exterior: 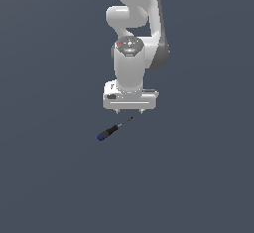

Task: Pick up the object and move it to a goal position.

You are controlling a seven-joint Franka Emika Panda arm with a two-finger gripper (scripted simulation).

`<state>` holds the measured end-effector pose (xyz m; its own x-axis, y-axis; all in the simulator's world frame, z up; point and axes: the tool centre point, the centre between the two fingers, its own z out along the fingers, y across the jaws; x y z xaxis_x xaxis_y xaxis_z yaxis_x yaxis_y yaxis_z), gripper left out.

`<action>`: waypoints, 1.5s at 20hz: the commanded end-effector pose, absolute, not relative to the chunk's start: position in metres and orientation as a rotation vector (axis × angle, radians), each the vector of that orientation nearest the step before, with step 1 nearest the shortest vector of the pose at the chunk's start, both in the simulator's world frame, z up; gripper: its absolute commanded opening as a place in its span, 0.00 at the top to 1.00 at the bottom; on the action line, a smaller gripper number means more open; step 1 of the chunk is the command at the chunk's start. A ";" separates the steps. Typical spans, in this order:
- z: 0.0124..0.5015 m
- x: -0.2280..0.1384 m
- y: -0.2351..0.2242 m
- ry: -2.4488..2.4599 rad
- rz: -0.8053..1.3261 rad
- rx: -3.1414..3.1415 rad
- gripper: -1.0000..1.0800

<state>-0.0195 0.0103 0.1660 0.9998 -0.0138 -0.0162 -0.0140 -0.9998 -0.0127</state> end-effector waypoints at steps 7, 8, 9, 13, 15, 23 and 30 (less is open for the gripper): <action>0.147 -0.019 0.000 0.276 0.026 -3.111 0.04; 0.143 -0.019 -0.002 0.319 0.026 -3.107 0.04; 0.140 -0.019 -0.003 0.364 0.026 -3.101 0.04; 0.125 -0.019 -0.012 0.566 0.025 -3.070 0.04; 0.117 -0.020 -0.017 0.669 0.024 -3.050 0.04; 0.089 -0.022 -0.037 1.060 0.016 -2.945 0.04; 0.073 -0.025 -0.049 1.283 0.006 -2.863 0.04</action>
